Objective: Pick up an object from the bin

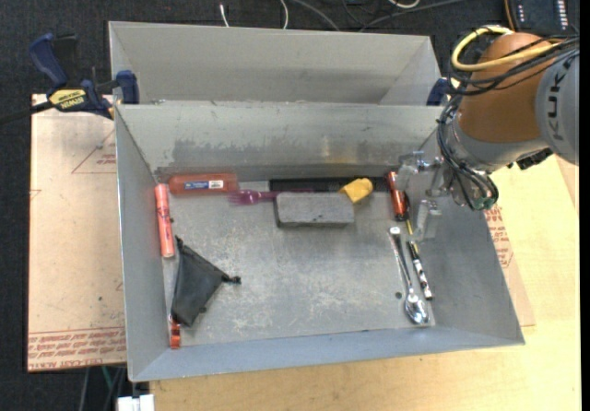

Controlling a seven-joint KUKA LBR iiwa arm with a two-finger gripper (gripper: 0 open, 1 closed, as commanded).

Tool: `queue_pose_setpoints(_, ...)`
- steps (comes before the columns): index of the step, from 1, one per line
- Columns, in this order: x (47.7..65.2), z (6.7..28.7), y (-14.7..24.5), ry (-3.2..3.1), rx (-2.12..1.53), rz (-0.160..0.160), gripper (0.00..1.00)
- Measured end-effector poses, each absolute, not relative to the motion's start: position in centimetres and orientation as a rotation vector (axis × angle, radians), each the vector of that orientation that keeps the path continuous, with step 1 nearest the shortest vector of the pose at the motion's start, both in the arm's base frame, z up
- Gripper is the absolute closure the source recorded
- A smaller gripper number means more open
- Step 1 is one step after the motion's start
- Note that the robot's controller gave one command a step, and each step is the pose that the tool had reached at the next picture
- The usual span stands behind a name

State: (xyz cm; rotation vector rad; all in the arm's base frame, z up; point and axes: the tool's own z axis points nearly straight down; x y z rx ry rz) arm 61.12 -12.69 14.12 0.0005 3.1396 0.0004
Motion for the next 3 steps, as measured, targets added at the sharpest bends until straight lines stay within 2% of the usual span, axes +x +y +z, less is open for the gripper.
queue_pose_setpoints(1, 58.8, 6.9, -12.9, 3.040, -0.806, 0.007, 0.00)
queue_pose_setpoints(2, 57.9, 12.0, -11.3, 2.810, -1.393, -0.001, 0.00)
queue_pose_setpoints(3, 56.1, 9.9, -12.3, 2.742, -1.538, 0.012, 0.00)
